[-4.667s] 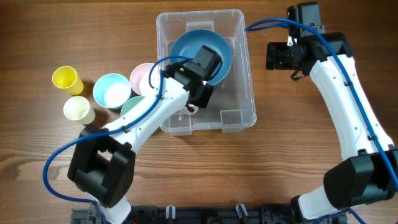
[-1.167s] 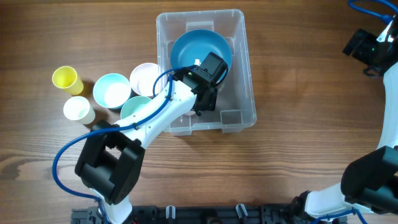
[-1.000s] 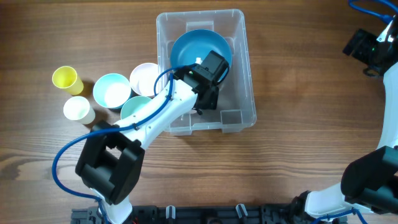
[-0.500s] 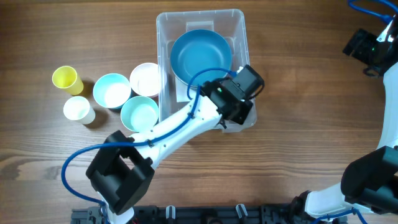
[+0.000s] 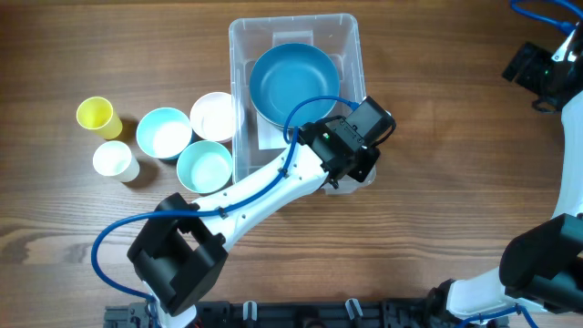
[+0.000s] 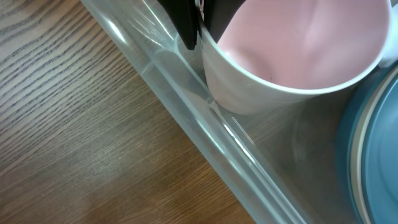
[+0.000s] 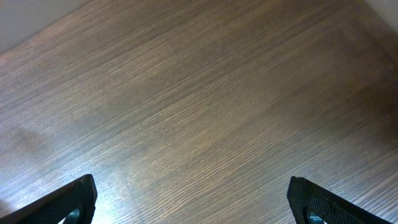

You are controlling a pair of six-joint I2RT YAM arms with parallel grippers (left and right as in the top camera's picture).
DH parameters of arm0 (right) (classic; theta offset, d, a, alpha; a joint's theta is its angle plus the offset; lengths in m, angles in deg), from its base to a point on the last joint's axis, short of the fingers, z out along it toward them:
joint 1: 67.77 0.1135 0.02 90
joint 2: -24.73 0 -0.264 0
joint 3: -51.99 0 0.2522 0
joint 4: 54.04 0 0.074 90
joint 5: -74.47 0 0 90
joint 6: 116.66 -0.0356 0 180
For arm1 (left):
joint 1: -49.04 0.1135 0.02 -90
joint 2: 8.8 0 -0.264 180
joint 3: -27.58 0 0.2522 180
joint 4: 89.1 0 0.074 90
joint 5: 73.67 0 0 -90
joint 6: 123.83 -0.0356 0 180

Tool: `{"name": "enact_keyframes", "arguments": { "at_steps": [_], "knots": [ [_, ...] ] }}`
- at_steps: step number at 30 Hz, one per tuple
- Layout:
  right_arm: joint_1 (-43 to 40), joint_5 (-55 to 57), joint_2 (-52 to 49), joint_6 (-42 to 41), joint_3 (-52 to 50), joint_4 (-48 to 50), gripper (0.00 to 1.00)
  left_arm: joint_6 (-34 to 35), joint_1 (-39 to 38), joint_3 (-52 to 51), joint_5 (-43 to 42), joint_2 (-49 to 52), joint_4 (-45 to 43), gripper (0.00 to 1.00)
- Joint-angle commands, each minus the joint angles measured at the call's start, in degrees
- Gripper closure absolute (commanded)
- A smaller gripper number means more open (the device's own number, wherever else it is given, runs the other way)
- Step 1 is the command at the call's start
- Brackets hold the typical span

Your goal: Pack container

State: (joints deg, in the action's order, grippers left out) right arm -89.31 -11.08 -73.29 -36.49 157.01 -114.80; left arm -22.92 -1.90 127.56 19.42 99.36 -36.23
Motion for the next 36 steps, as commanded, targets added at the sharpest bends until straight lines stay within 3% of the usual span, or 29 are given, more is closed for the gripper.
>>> {"name": "enact_keyframes", "arguments": {
  "at_steps": [1,6,16,21,25,28,36],
  "knots": [
    [0.09,-0.7,0.94,-0.83,0.22,0.28,0.0,-1.77,0.04,1.05,-0.22,1.46,-0.35,0.94],
    [0.09,-0.7,0.94,-0.83,0.22,0.28,0.0,-4.94,0.04,1.05,1.09,4.2,-0.37,0.88],
    [0.09,-0.7,0.94,-0.81,0.22,0.28,0.0,-4.96,0.26,1.05,1.46,4.61,-0.09,0.88],
    [0.09,-0.7,0.94,-0.83,0.22,0.28,0.0,-4.96,0.31,1.07,3.13,4.61,0.13,0.65],
    [0.09,-0.7,0.94,-0.85,0.22,0.28,0.0,-4.94,0.31,1.09,6.97,4.44,0.17,0.55],
    [0.09,-0.7,0.94,-0.83,0.22,0.28,0.0,-4.94,0.33,1.2,7.5,3.82,0.26,0.49],
    [0.09,-0.72,0.94,-0.83,0.22,0.28,0.0,-4.94,0.33,1.25,7.5,0.66,-0.35,0.45]
  ]
}}
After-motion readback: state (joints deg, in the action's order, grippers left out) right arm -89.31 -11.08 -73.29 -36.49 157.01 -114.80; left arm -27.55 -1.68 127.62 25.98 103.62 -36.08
